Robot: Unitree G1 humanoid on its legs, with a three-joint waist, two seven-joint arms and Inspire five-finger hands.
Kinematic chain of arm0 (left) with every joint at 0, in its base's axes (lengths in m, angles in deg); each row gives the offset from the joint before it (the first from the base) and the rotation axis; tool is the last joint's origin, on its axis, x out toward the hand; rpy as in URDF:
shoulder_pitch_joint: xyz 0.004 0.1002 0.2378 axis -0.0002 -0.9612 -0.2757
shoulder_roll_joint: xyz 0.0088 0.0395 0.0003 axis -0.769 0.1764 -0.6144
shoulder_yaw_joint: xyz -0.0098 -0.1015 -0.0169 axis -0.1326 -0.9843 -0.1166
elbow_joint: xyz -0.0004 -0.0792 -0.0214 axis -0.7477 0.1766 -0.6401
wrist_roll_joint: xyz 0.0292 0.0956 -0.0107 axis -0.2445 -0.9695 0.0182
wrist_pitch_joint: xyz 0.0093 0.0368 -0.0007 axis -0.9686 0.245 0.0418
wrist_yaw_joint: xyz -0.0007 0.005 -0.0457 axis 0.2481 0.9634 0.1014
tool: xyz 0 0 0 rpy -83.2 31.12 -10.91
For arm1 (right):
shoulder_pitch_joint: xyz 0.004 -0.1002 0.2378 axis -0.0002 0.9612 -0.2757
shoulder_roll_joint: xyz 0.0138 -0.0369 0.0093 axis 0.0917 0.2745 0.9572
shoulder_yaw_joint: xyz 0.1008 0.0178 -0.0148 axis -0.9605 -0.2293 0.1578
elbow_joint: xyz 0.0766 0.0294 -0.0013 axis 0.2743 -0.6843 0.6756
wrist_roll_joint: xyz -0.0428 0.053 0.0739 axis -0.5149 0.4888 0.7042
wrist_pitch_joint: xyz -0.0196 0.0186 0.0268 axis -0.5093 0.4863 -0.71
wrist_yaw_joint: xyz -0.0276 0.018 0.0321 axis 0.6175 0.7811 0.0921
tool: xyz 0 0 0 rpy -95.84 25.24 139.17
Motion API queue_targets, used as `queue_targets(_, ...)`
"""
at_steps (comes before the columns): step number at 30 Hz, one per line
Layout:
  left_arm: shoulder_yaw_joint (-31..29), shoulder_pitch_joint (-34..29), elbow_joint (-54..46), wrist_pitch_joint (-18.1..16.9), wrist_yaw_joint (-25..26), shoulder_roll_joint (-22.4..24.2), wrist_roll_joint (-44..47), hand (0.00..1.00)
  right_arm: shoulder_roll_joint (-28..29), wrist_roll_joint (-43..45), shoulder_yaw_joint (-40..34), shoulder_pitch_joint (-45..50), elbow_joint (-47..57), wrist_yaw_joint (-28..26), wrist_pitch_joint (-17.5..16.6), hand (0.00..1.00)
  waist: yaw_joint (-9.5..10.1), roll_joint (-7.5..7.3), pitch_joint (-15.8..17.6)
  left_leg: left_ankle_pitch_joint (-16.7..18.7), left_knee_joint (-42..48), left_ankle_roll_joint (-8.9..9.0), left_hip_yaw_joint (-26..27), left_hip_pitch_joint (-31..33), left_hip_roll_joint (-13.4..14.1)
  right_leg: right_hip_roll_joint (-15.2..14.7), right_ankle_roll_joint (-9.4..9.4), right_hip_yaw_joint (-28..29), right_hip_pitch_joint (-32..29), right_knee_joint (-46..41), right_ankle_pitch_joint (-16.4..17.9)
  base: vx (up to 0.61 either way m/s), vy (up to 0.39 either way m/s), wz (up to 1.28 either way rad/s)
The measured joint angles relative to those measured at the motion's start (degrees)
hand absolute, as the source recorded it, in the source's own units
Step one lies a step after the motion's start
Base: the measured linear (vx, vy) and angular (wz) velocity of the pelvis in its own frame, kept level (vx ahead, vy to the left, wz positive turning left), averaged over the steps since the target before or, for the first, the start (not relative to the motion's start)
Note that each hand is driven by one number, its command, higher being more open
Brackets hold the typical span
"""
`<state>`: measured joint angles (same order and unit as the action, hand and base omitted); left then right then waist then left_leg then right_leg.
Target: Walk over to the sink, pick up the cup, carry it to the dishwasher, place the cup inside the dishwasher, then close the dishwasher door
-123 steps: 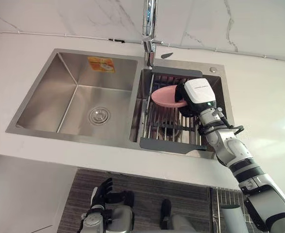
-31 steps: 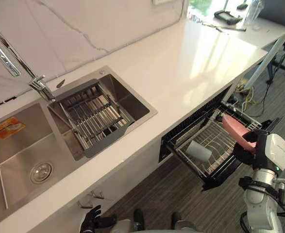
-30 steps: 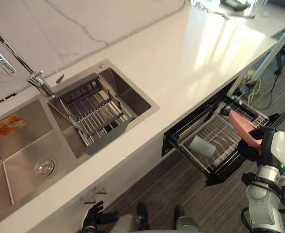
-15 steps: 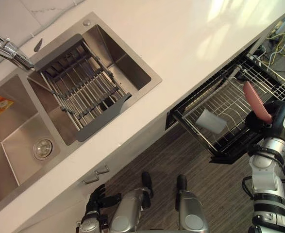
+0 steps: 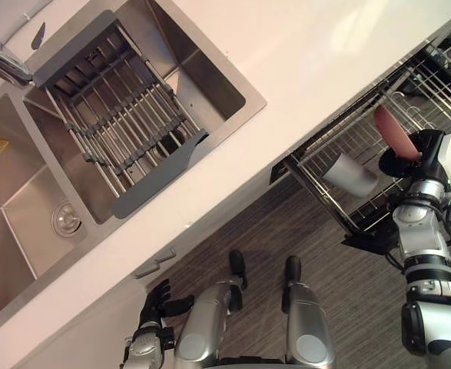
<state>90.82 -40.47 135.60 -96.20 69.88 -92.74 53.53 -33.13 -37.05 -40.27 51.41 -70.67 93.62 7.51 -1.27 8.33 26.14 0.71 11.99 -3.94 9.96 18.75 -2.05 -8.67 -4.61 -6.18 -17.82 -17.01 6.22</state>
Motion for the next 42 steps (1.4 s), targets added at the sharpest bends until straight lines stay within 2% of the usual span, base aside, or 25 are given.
queue_targets(1,0.1,0.1,-0.2,0.0,0.0,0.0,0.0,0.9,0.0,0.1,0.6,-0.7,-0.9,0.0,0.0,0.9,0.03,0.0,0.0,-0.1,0.0,0.0,0.0,0.2,0.0,0.0,0.0,0.0,-0.2,0.0,0.0,0.0,0.0,0.0)
queue_targets(15,1.5,2.3,-1.6,-0.6,0.1,2.3,0.0,0.9,1.0,2.2,0.1,-0.5,0.0,0.4,0.2,0.9,0.29,0.08,0.0,-1.6,-1.8,-0.02,-0.5,0.4,-0.4,-0.3,0.01,-0.3,-1.2,-0.7,0.0,0.0,0.006,0.02)
queue_targets(18,1.6,2.4,-1.8,-0.5,0.2,2.8,0.0,0.9,3.5,2.3,-2.1,1.7,4.2,0.8,0.2,0.9,0.17,0.08,0.0,-1.6,-1.8,-0.02,-0.5,-0.2,-0.4,-0.3,0.01,-0.3,-0.6,-0.6,0.0,0.0,0.0,0.0)
queue_targets(22,1.7,2.4,-1.7,0.5,0.1,3.6,-0.2,0.9,7.4,2.2,-4.7,9.4,14.0,1.4,0.3,0.9,0.1,0.06,0.0,-1.6,-2.5,0.04,-1.2,-2.9,-0.4,-0.2,0.0,-1.1,2.8,0.8,0.0,0.02,0.021,0.07)
queue_targets(27,1.6,2.3,-1.0,1.6,0.0,3.4,-2.4,0.9,12.3,1.8,-6.8,17.7,23.6,2.5,0.3,0.9,-1.26,-0.42,-0.6,-1.3,-2.5,0.58,-1.8,-5.1,-0.5,-0.4,-0.21,-1.9,6.0,2.5,-0.2,0.01,0.024,0.06)
queue_targets(30,1.3,2.2,0.5,2.2,-0.3,3.0,-4.3,0.9,16.0,0.5,-8.0,24.7,27.8,2.5,0.4,0.9,-1.64,-1.78,-2.9,-0.6,-2.0,1.2,-1.8,-6.2,-0.4,-0.3,-0.39,-1.9,7.9,3.6,-0.3,0.03,0.012,-0.02)
queue_targets(32,1.1,2.0,1.0,2.4,-0.3,2.9,-4.6,0.9,17.2,-0.2,-8.7,26.7,28.7,2.5,0.4,0.9,-1.8,-2.18,-3.9,-0.2,-1.9,1.2,-1.8,-6.8,-0.3,-0.2,-0.54,-2.0,8.8,4.4,-0.4,0.04,0.016,-0.04)
queue_targets(34,1.1,0.6,1.0,2.7,-0.4,2.7,-4.8,0.9,18.8,-0.8,-9.5,30.2,31.0,2.5,0.4,0.9,-2.21,-2.82,-6.3,0.5,-1.8,1.17,-1.5,-7.7,-0.3,0.0,-0.81,-1.7,10.3,5.8,-0.8,0.03,0.028,-0.07)
queue_targets(42,0.9,-1.7,1.4,3.0,-1.0,2.5,-6.9,0.9,22.5,0.6,-14.3,36.4,35.3,2.5,-0.9,0.9,-2.7,-3.53,-10.8,0.8,-3.4,0.85,-0.2,-10.1,-0.2,0.4,-1.22,-0.7,13.4,10.4,-2.9,0.02,0.023,-0.1)
